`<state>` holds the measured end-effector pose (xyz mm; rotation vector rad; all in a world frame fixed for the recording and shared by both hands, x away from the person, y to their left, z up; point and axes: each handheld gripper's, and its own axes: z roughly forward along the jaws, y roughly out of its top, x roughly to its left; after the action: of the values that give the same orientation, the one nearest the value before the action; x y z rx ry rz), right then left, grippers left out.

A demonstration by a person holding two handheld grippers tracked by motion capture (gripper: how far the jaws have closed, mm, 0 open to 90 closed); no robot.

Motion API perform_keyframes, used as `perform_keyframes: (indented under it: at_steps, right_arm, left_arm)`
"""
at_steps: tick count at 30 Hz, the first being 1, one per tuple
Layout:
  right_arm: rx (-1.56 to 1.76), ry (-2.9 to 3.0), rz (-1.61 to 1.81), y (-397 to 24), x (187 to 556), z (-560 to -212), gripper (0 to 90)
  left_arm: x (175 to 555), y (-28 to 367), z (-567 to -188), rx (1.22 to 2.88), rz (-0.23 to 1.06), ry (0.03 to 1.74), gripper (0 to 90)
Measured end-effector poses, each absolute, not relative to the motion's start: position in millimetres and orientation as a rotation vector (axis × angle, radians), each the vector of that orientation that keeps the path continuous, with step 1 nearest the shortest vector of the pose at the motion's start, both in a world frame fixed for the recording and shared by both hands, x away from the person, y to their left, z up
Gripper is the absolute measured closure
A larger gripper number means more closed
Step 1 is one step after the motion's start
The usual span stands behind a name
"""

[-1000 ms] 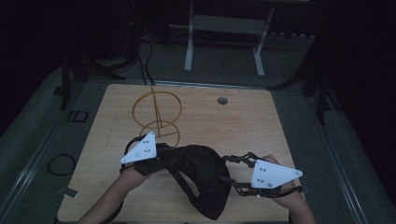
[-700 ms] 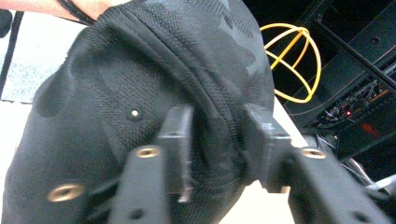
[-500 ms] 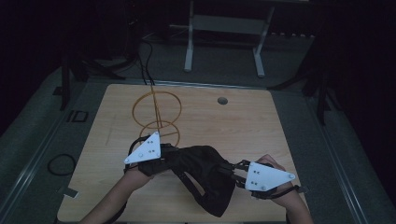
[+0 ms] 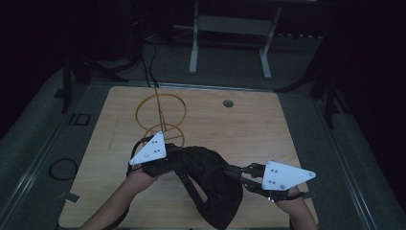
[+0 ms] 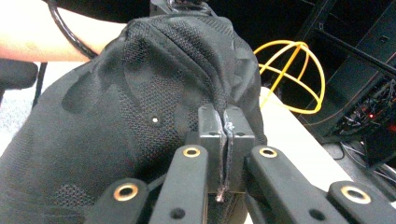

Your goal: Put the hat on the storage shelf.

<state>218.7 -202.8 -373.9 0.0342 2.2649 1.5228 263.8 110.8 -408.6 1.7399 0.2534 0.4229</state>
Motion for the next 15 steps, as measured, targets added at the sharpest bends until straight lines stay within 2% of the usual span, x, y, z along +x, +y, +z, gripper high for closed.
perform_keyframes:
  at_steps: [1,3,4,5,7,8,9,12,14,15]
  right_arm:
    - [0.041,2.262,1.525,-203,218,-372,88.2]
    - [0.055,2.258,1.527,-204,218,-371,88.1]
    - [0.064,2.253,1.537,-205,218,-370,88.1]
    - [0.086,2.241,1.545,-208,219,-368,88.1]
    - [0.102,2.226,1.553,-211,220,-366,88.1]
    - [0.118,2.214,1.553,-213,221,-365,88.1]
    - [0.118,2.214,1.553,-213,221,-365,88.1]
    - [0.176,2.176,1.547,-219,224,-359,88.1]
    - [0.185,2.17,1.546,-220,225,-358,88.1]
    - [0.22,2.145,1.543,-223,228,-354,88.1]
  left_arm:
    - [264,111,-407,1.736,0.423,0.261,82.9]
    - [263,110,-405,1.743,0.455,0.297,61.0]
    - [263,111,-405,1.741,0.462,0.297,61.0]
    - [262,113,-405,1.734,0.466,0.3,50.4]
    - [261,115,-404,1.733,0.494,0.323,37.3]
    - [259,116,-404,1.727,0.52,0.339,32.4]
    - [258,117,-404,1.727,0.536,0.355,32.4]
    - [256,123,-404,1.729,0.566,0.41,17.5]
    - [254,129,-406,1.699,0.57,0.438,16.4]
    - [253,132,-406,1.684,0.59,0.459,11.3]
